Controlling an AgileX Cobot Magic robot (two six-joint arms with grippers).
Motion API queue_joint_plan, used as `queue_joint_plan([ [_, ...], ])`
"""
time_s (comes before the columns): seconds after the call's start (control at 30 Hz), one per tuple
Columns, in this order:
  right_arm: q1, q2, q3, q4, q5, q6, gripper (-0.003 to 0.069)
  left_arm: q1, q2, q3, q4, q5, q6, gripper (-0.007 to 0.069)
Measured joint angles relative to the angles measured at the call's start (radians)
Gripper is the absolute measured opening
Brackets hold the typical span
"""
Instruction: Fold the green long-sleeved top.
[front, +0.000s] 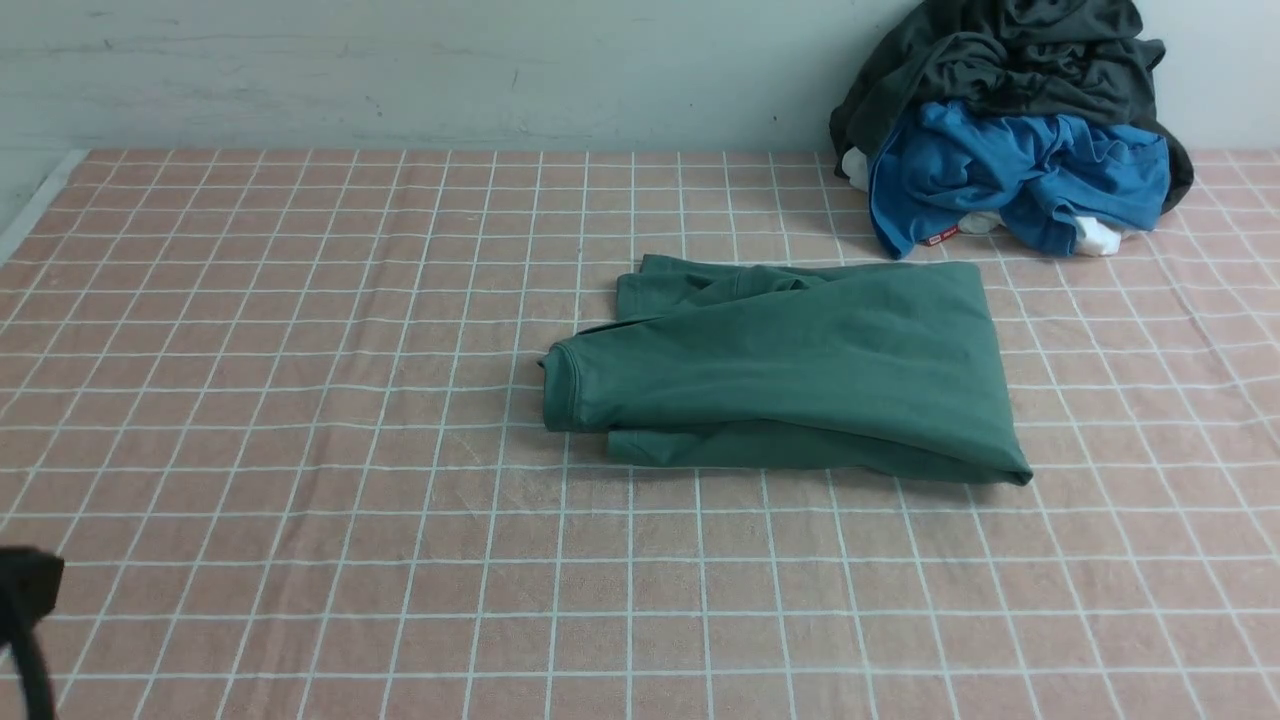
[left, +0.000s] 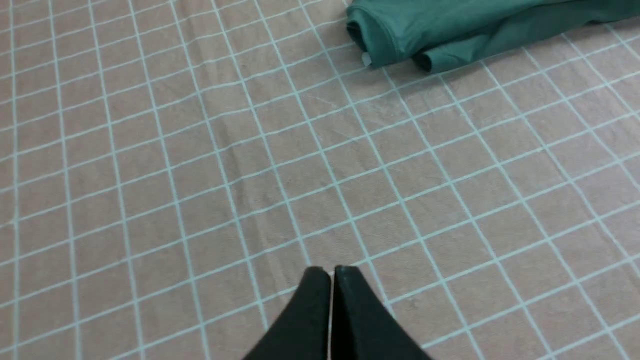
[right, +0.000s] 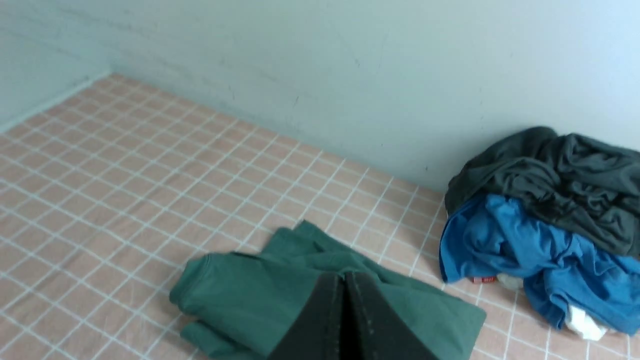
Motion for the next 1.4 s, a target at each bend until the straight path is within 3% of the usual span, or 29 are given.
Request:
queue_joint_plan([
  [0.3, 0.0, -0.264, 0.329, 0.049, -0.269, 0.0, -0.0014, 0.0, -0.351, 0.232, -0.065, -0.143, 0.032, -0.0003],
  [0.63, 0.0, -0.353, 0.423, 0.059, -0.439, 0.0, -0.0014, 0.0, -0.466, 0.295, -0.068, -0.147, 0.045, -0.0003],
  [0.9, 0.0, -0.354, 0.423, 0.059, -0.441, 0.0, -0.0014, 0.0, -0.467, 0.295, -0.068, -0.147, 0.045, -0.0003],
  [1.4, 0.0, -0.354, 0.423, 0.059, -0.251, 0.0, -0.0014, 0.0, -0.467, 0.295, -0.068, -0.147, 0.045, -0.0003],
])
